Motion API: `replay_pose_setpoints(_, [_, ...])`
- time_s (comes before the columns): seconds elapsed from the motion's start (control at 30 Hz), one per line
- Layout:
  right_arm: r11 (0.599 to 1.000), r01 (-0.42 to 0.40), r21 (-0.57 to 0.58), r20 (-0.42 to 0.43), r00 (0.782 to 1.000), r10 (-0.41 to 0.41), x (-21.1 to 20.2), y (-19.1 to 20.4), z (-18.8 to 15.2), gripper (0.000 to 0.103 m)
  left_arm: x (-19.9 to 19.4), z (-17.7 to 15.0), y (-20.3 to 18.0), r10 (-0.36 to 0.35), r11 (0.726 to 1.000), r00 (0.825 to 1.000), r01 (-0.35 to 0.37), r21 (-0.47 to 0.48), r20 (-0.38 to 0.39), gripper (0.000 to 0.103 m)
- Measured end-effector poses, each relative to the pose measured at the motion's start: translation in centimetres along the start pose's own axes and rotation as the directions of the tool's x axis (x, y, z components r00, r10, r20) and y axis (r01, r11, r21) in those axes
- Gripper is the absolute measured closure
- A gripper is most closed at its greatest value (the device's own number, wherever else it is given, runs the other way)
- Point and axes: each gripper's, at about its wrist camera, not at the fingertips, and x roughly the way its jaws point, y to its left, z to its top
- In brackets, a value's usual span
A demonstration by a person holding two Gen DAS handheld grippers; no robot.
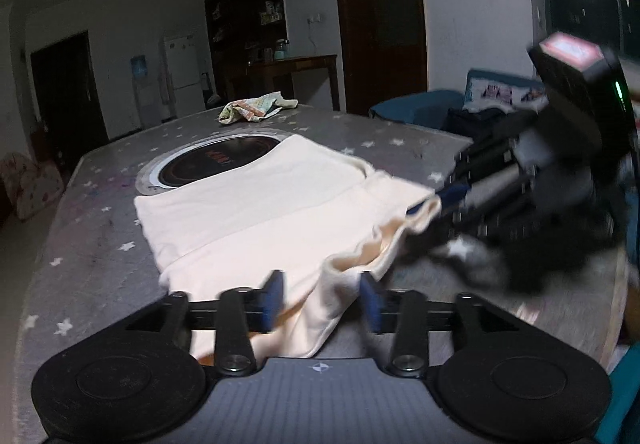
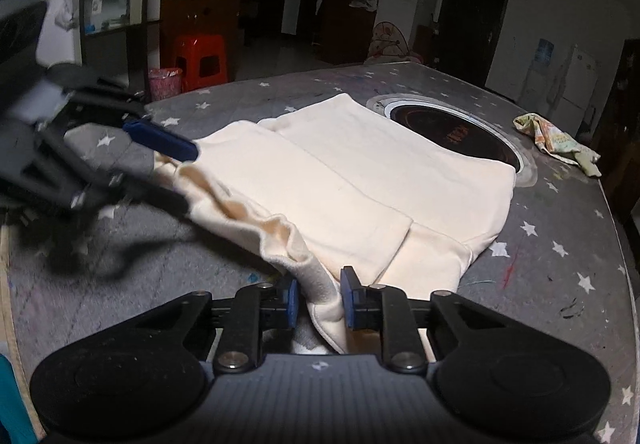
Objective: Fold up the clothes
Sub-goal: 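Close both grippers on the hem and lift it toward the collar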
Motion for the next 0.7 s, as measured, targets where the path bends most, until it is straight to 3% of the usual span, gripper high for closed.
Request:
replay_pose_setpoints(0.3, [0.998,0.003,0.055,0.022,1.0,-0.004,-0.1,-1.0,0.9,0.089,1.2,-1.1,-0.9,0.039,0.989,0.999,-0.034,0.146,-0.036,0.053])
replay_pose_setpoints(0.37, [0.998,0.009,0.06,0.03,0.999,-0.011,-0.1,-1.0,1.0,0.091,1.4,-1.1,-0.9,0.037,0.987,0.999,-0.031,0.158,-0.031,0.07])
replay_pose_setpoints(0.4, [0.998,0.009,0.062,0.036,0.999,-0.011,-0.3,-0.9,1.0,0.091,1.3,-1.1,-0.7,0.037,0.988,0.999,-0.032,0.151,-0.028,0.084])
replay_pose_setpoints(0.43, [0.998,0.008,0.065,0.042,0.999,-0.011,-0.4,-0.9,0.9,0.092,1.2,-1.1,-0.5,0.036,0.989,0.999,-0.033,0.143,-0.025,0.09])
replay_pose_setpoints(0.53, [0.998,0.006,0.067,0.06,0.998,-0.011,-0.8,-0.8,1.0,0.093,0.8,-1.1,-0.2,0.032,0.993,0.999,-0.03,0.114,-0.013,0.097])
replay_pose_setpoints(0.7, [0.999,-0.002,0.049,0.098,0.995,-0.003,-2.4,-0.3,1.3,0.094,-0.8,-0.6,-0.2,0.034,0.996,0.999,-0.035,0.083,0.017,0.098])
